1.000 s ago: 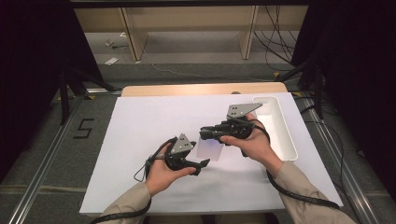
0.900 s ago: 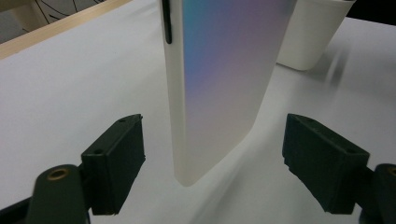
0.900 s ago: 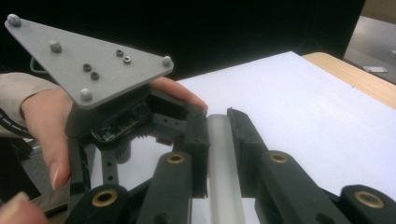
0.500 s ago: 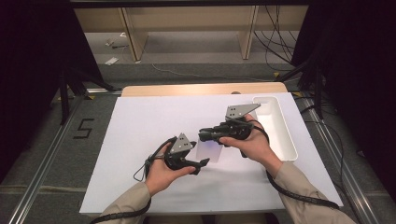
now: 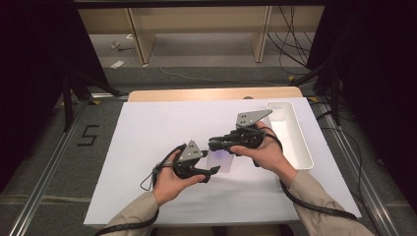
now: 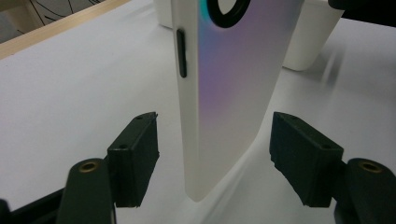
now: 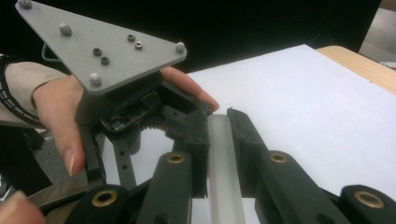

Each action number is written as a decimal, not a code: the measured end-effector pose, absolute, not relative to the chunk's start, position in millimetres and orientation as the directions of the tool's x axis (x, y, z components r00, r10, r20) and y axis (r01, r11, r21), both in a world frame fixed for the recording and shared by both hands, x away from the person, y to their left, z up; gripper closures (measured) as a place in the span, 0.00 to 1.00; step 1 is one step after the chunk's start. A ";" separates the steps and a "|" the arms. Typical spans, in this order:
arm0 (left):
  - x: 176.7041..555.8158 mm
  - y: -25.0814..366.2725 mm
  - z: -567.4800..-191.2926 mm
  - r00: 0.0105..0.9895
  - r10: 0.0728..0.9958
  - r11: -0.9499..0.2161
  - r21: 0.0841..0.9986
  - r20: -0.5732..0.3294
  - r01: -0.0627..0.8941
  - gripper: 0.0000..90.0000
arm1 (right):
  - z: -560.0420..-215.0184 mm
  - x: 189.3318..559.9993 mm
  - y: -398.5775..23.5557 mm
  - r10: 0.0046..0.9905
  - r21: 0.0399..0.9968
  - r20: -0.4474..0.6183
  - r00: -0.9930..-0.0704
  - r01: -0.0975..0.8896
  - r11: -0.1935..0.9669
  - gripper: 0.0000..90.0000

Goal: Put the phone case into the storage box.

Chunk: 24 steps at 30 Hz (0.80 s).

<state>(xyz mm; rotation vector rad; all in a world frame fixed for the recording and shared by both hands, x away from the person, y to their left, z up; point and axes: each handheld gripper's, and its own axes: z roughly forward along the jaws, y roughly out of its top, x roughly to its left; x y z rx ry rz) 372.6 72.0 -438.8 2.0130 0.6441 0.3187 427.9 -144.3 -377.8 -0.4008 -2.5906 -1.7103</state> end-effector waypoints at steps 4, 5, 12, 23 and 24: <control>372.4 71.9 -438.6 0.829 0.558 -0.399 0.864 -0.037 0.308 0.37 | -377.9 427.8 -144.1 0.197 0.902 0.149 -0.969 0.215 0.374 0.89; 372.3 71.9 -438.7 0.830 0.557 -0.400 0.863 -0.038 0.308 0.38 | -377.9 427.8 -144.1 0.195 0.902 0.149 -0.969 0.214 0.375 0.89; 372.2 71.7 -438.5 0.838 0.545 -0.409 0.861 -0.036 0.303 0.43 | -378.1 428.2 -144.9 0.187 0.900 0.152 -0.970 0.215 0.381 0.89; 372.2 72.4 -437.6 0.857 0.512 -0.410 0.864 -0.047 0.293 0.59 | -379.5 428.1 -143.8 0.169 0.895 0.157 -0.973 0.213 0.391 0.89; 372.1 72.3 -437.6 0.859 0.509 -0.410 0.864 -0.049 0.293 0.63 | -379.7 428.2 -143.6 0.166 0.895 0.156 -0.974 0.211 0.393 0.89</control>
